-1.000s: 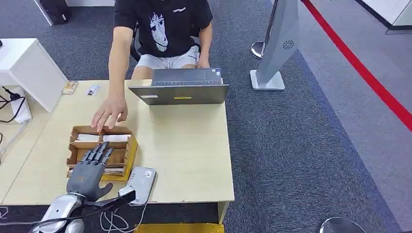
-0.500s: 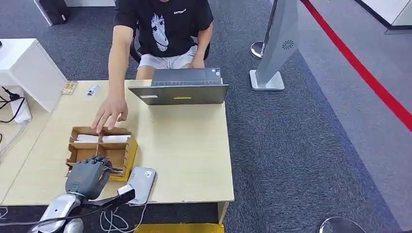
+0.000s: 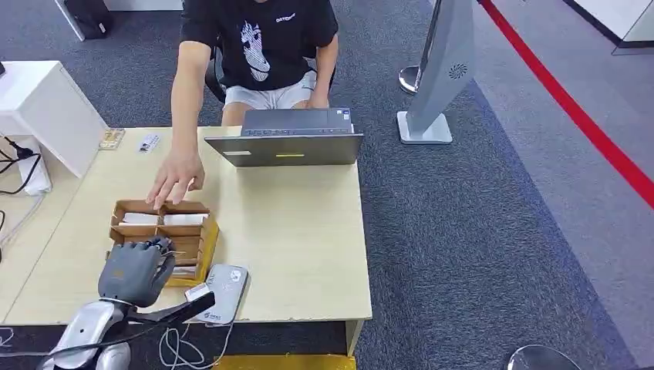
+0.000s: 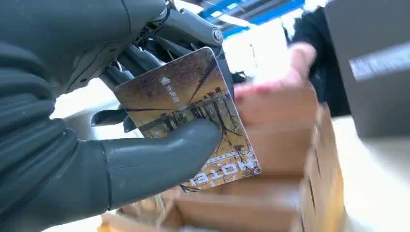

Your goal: Pass the card to the sensor for recognition and then transmit it.

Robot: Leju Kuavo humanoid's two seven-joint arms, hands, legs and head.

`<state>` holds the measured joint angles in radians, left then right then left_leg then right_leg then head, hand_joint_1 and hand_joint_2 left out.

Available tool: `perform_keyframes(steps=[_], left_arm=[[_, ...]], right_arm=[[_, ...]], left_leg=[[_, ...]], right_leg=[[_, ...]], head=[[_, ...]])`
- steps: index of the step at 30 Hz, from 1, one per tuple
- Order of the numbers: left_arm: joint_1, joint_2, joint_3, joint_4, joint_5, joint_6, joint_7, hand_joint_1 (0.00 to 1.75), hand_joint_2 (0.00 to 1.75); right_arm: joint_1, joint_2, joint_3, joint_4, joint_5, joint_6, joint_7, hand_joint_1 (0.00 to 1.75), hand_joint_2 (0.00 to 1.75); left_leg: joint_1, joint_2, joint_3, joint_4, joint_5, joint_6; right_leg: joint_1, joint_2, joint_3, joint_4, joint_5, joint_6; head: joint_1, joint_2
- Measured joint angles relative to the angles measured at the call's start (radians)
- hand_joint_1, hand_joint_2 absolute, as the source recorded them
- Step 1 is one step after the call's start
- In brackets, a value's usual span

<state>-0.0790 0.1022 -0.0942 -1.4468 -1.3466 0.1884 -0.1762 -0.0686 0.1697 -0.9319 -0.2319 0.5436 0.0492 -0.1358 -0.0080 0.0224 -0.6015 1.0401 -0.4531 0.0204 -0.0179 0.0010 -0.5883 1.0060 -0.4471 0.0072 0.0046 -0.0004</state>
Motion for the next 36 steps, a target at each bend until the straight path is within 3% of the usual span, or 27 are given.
perform_keyframes(steps=[9,28,36], left_arm=[[-0.005,-0.016,0.017,-0.081,0.001,0.004,0.01,1.75,1.75],[-0.05,-0.023,0.092,-0.08,0.01,0.003,0.03,1.75,1.75],[-0.168,0.014,0.166,0.0,-0.027,-0.046,0.066,1.75,1.75]], right_arm=[[0.0,0.002,-0.008,-0.002,0.011,0.0,0.0,0.0,1.75],[-0.001,0.004,-0.008,-0.005,0.04,0.005,0.0,0.0,1.75],[-0.002,0.004,-0.008,-0.005,0.082,0.016,0.005,0.0,1.75]], left_leg=[[0.0,0.0,0.0,0.0,0.001,-0.001],[0.0,0.0,-0.001,0.0,0.001,-0.001],[0.001,0.0,-0.004,0.0,0.004,-0.003]], right_leg=[[0.0,0.0,0.0,0.0,0.001,0.0],[0.0,0.0,-0.001,0.0,0.001,0.001],[0.002,0.0,-0.005,0.0,0.004,-0.002]], head=[[0.0,0.0],[0.0,0.0],[0.0,0.0]])
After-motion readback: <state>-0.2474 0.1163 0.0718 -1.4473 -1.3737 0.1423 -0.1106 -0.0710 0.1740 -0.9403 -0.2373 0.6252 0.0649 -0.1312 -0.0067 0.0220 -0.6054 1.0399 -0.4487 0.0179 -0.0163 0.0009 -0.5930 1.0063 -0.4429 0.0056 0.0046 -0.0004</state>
